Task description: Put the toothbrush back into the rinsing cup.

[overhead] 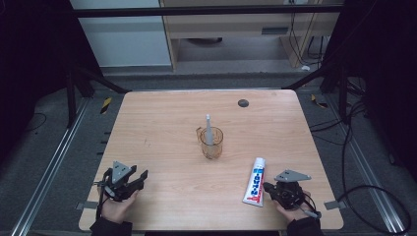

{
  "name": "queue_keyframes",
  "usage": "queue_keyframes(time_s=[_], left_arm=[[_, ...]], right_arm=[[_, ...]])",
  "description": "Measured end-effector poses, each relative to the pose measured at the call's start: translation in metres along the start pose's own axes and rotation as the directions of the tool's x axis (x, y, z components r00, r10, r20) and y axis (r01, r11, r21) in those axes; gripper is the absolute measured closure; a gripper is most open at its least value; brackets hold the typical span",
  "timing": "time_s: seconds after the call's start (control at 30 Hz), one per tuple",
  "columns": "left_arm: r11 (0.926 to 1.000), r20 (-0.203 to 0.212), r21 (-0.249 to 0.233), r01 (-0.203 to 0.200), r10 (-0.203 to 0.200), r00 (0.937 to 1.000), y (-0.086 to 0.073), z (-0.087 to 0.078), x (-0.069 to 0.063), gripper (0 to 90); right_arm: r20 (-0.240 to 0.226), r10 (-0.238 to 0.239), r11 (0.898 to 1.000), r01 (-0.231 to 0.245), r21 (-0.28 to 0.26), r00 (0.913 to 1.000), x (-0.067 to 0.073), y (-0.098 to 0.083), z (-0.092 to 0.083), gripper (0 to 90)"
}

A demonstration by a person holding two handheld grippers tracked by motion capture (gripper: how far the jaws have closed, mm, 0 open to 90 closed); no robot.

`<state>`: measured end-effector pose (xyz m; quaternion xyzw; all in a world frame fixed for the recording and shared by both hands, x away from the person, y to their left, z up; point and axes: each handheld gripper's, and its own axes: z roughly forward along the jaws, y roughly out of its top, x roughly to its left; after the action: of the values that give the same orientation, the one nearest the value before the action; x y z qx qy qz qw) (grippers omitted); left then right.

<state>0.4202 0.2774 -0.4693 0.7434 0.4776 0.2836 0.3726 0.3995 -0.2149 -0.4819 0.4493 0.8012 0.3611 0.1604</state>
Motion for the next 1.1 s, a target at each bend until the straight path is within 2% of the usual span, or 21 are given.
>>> queue_keyframes(time_s=[0.17, 0.37, 0.53, 0.63, 1.1], left_arm=[[0.9999, 0.005, 0.010, -0.009, 0.009, 0.9999, -0.001, 0.002, -0.001, 52.3], [1.0000, 0.004, 0.005, -0.008, 0.007, 1.0000, -0.001, 0.003, 0.000, 52.1], [0.9999, 0.000, 0.010, 0.008, -0.008, 1.0000, -0.001, 0.005, 0.003, 51.6], [0.9999, 0.004, 0.015, -0.001, 0.001, 1.0000, -0.001, 0.006, 0.001, 51.4], [0.9998, -0.003, 0.020, -0.008, 0.008, 1.0000, -0.001, 0.008, 0.001, 51.0]], right_arm=[[-0.009, -0.015, 1.000, 0.016, 0.027, 0.9998, 0.003, -0.002, 0.004, 89.8], [-0.050, -0.011, 1.000, 0.012, 0.022, 0.9987, 0.007, -0.001, 0.006, 89.9], [-0.065, -0.029, 0.999, 0.030, 0.020, 0.9975, 0.013, 0.002, 0.012, 89.8], [-0.082, -0.022, 1.000, 0.023, 0.010, 0.9964, 0.014, 0.005, 0.017, 89.5], [-0.078, -0.054, 0.999, 0.054, -0.002, 0.9954, 0.023, 0.018, 0.034, 89.3]])
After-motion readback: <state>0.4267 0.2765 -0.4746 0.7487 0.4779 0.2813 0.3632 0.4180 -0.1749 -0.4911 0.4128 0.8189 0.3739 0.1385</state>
